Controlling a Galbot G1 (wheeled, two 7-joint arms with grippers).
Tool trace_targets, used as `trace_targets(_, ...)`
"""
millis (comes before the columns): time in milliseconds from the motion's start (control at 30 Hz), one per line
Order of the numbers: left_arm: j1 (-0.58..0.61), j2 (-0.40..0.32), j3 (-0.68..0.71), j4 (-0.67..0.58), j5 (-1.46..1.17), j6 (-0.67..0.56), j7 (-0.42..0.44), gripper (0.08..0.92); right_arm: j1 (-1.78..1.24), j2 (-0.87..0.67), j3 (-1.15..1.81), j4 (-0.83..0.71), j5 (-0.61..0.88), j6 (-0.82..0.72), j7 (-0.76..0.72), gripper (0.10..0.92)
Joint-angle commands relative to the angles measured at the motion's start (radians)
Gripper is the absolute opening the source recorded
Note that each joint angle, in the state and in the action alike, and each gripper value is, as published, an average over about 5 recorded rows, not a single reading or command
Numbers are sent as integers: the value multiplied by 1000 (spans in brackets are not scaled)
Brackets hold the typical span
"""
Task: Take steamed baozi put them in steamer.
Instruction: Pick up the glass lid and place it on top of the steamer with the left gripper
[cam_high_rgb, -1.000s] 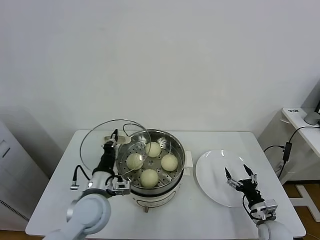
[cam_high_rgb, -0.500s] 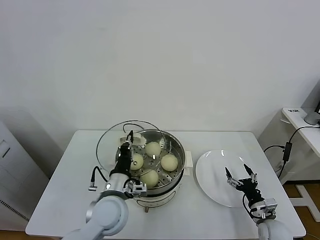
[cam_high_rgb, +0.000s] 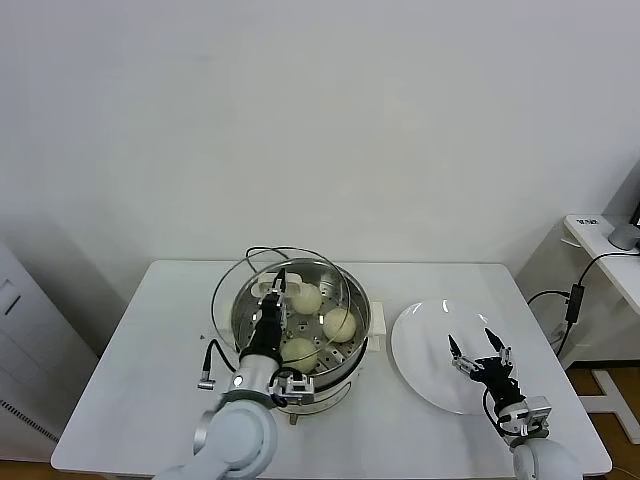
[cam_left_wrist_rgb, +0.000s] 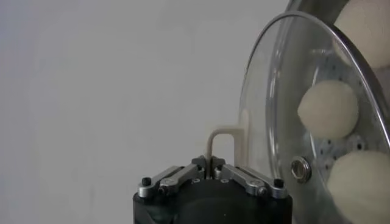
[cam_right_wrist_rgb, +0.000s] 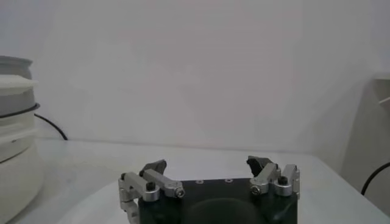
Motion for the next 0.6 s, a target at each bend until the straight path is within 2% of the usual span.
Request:
trace_targets(33,-2,-25,36,12,19,4,-1,107,0,1,0,-2,-1,0,0,823)
trace_targets(600,-4,-63,47,54,27,-1,-13,107,-3,8,3,-9,-3,2,-3,823)
